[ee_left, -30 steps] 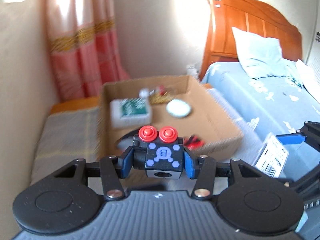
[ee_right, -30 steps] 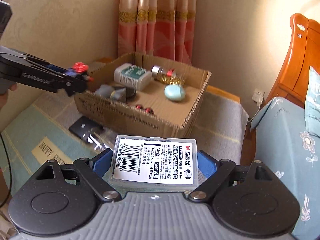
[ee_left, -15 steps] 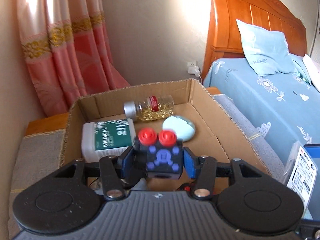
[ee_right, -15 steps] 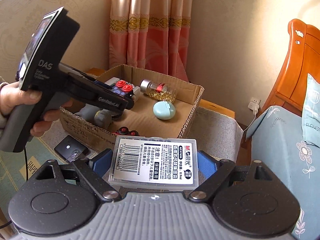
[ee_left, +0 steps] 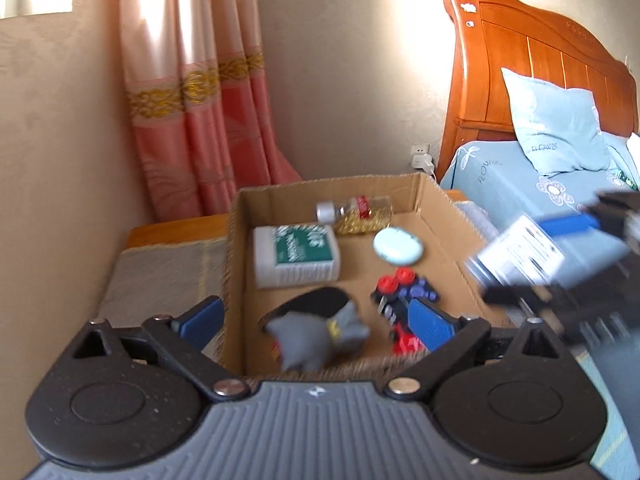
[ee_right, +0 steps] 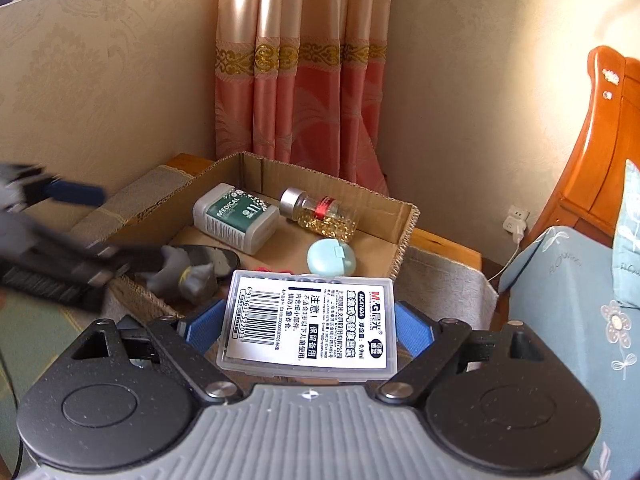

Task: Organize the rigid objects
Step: 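Place toy car in box with left tool while right tool places refill box there, then grasp black square pad with left tool while right tool grasps clear plastic cup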

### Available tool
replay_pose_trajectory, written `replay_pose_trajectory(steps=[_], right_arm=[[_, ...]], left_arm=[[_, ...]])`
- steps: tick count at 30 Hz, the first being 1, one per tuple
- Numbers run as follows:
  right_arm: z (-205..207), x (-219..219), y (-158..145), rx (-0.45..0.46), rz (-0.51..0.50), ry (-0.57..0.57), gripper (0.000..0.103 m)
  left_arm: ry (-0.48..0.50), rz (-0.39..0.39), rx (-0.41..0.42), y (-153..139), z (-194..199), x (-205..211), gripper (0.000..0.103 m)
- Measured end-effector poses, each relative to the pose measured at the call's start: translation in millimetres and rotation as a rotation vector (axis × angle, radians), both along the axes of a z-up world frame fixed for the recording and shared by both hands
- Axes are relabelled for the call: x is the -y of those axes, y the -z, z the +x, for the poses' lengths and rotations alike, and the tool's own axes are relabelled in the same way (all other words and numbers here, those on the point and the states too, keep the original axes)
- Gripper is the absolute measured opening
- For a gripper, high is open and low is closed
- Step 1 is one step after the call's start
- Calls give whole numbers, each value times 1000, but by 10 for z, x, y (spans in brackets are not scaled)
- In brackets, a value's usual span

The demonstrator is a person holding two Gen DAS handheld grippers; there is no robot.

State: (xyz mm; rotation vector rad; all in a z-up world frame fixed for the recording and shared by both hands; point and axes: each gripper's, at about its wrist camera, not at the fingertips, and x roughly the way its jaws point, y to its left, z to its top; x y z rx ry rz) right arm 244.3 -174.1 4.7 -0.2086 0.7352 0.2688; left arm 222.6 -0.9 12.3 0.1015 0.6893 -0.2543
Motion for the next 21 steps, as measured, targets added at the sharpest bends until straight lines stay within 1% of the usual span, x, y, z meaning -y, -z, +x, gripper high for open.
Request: replay_pose_trajectory(steps=[4, 7, 9, 10, 11, 14, 17, 21], right_arm=[[275, -94, 13, -10, 5, 14, 92], [492, -167, -7, -11, 13, 34, 93], [620, -186, 13, -10, 17, 60, 97], [656, -186, 23, -16, 22, 70, 103], [677, -177, 33, -25, 35, 71, 103], [617, -173, 43, -34, 49, 71, 103], [503, -195, 50, -45, 23, 89, 103], [338, -232, 55, -67, 17, 112, 103]], left_arm=[[-28, -2, -10, 11, -176, -126, 98], [-44, -4, -17, 32, -239, -194, 98], [-64, -7, -23, 47, -251, -240, 98], [-71, -10, -25, 50, -260, -264, 98], [-77, -12, -28, 57, -267, -289, 99], [-91, -5, -41, 79, -282, -343, 101], [-102, 14, -45, 105, -304, -367, 101], [-110, 30, -45, 122, -350, -395, 101]])
